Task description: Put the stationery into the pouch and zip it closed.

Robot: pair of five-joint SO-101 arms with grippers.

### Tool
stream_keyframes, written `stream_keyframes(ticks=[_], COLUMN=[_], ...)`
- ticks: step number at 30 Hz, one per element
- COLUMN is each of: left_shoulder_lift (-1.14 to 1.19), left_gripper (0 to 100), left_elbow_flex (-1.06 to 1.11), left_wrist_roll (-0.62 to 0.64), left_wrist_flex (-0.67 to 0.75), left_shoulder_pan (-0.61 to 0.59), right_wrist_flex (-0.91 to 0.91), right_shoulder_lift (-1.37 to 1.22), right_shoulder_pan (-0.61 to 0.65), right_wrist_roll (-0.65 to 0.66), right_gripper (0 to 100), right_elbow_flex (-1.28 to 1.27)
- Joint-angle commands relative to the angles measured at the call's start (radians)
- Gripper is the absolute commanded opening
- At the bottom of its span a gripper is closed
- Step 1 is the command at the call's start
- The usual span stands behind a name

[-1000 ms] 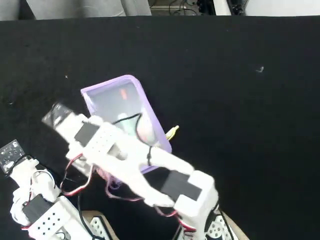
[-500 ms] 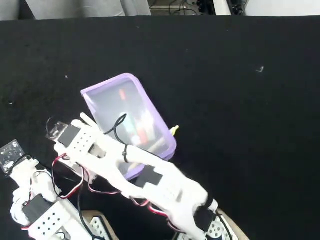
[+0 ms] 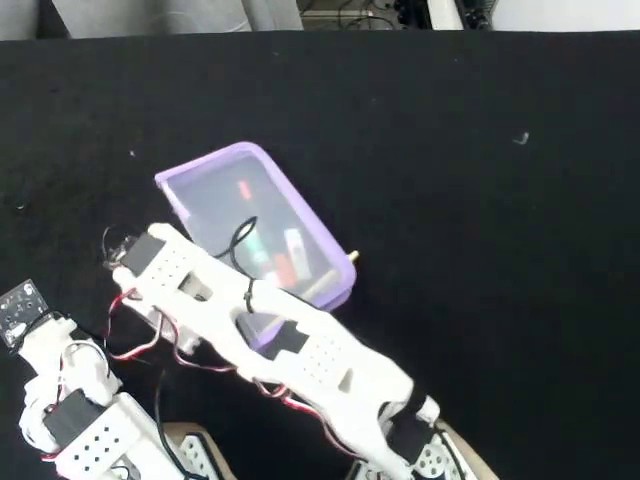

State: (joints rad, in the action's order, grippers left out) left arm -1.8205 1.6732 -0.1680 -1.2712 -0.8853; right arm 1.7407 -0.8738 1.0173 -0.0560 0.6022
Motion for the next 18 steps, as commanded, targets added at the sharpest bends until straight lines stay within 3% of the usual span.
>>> stream_keyframes(ticks=[1, 18], left_shoulder_lift=[-0.003, -0.003], left_gripper=[6, 6], left_elbow_flex=[0.027, 0.027], left_wrist_roll=[0.011, 0.011], left_wrist_flex=[-0.003, -0.003], left_shoulder_pan=[0.008, 0.008], right_wrist_flex=[0.023, 0.018], right_shoulder_lift=[0.007, 0.257], right_shoulder_pan=[-0.003, -0.015], right_wrist_roll=[0.023, 0.025], right_gripper=[2.1, 1.1], right_elbow_flex=[0.048, 0.117])
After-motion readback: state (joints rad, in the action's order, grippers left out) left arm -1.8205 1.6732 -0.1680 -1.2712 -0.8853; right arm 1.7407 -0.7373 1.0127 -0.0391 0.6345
